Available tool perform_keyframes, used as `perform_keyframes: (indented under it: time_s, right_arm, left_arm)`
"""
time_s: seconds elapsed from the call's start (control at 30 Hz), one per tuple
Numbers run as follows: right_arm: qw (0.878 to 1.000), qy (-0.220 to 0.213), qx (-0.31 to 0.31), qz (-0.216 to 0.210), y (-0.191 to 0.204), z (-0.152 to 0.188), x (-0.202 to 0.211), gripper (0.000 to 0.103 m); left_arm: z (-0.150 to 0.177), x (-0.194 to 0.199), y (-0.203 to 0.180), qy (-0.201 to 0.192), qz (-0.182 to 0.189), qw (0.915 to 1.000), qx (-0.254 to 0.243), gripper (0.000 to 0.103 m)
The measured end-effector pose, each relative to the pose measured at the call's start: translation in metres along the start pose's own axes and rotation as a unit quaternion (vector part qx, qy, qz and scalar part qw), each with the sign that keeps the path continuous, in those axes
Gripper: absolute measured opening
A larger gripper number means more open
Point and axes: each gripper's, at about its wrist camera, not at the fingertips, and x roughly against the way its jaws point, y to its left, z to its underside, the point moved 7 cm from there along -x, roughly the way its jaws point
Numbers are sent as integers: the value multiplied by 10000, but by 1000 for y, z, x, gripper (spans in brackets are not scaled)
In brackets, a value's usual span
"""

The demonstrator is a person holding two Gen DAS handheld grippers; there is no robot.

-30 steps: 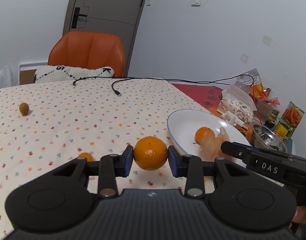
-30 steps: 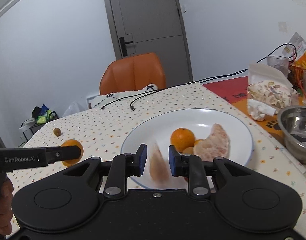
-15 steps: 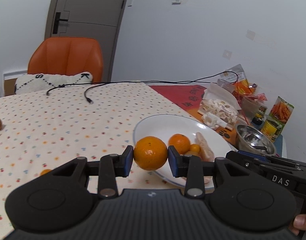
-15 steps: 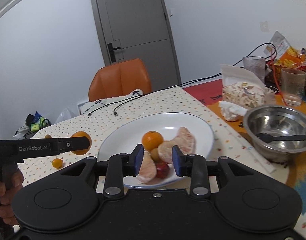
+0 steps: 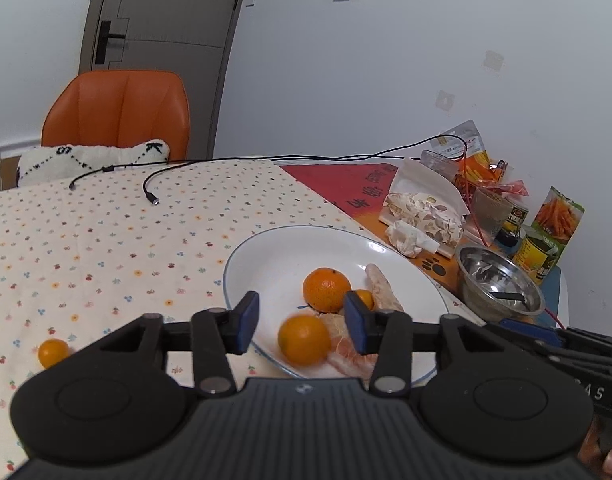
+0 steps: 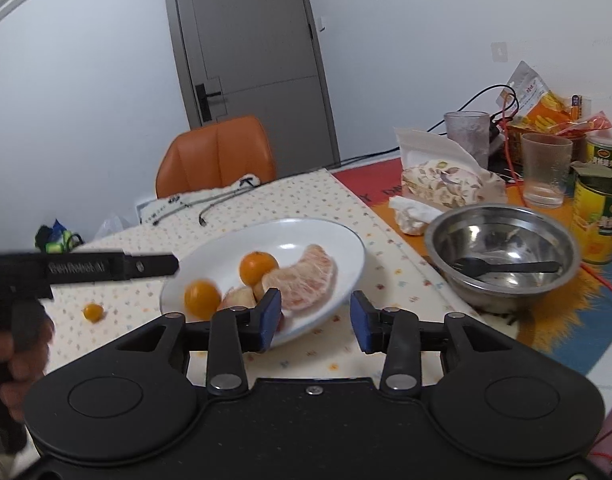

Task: Organize fruits
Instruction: 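Carry the pomelo segment and large orange onto the white plate and release both, then grasp the red plum on the cloth with the right gripper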

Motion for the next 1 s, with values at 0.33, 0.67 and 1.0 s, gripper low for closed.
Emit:
perform_keyframes:
  time_s: [0.33,0.67,1.0]
  right_arm:
    - [9998,111,154,7,-10,7,15,49]
    - [9988,400,255,137,-19,36,22,49]
    - [9958,762,336,372,-28,60,19,37]
  left_arm:
    - [8,16,10,-2,-346,9994,-53,74]
    - [16,38,25,-45,-613,9981,-84,80]
    - [29,52,38,13,-776,9970,-11,80]
